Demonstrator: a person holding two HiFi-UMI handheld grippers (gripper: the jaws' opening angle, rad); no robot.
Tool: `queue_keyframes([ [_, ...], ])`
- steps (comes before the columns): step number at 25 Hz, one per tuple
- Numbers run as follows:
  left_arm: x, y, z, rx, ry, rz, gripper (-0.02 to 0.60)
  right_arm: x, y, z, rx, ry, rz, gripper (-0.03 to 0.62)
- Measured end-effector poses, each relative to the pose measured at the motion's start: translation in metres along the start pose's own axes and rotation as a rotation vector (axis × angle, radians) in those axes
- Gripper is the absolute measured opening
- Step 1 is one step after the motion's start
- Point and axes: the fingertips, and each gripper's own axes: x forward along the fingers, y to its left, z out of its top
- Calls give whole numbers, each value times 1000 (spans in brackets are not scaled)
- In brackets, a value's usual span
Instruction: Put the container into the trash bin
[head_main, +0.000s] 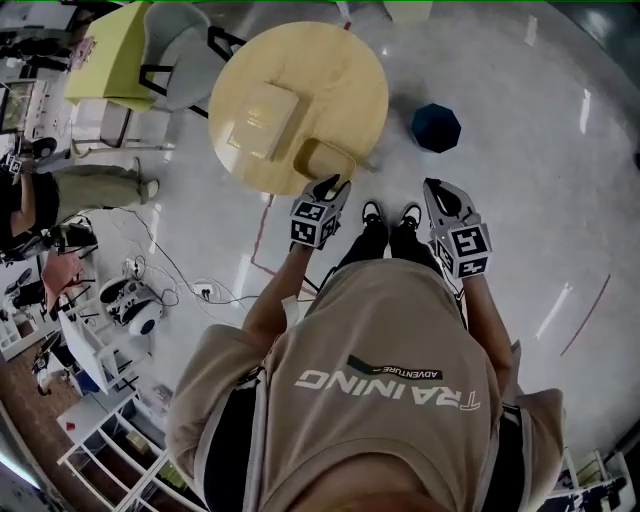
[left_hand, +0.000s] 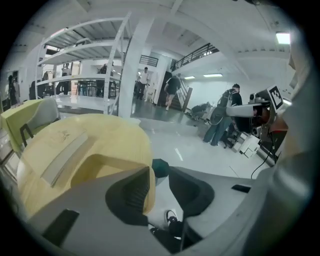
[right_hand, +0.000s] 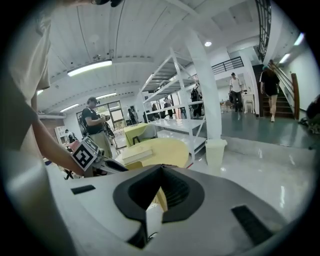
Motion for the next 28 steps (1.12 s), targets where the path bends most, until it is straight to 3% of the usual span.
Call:
queue_keyframes([
  [4,21,-1,-15,52,105,18,132,-1,-14,-9,12,16,-22,-3],
  [8,33,5,-31,38,191,31,132,-4,-17,-17,43,14,-46,-5],
  [17,55,5,-52,95,348,43,112,-11,-32,-25,80,26,-68,-3],
  [19,61,6,-59,115,368,46,49,-11,-36,-24,89,20,-76,-3],
  [24,65,8,-64,155,403,49,38,-10,-41,-20,98,8,-92,-3],
  [28,58,8,-52,178,371,47,29,-11,-38,-18,98,10,-95,-3],
])
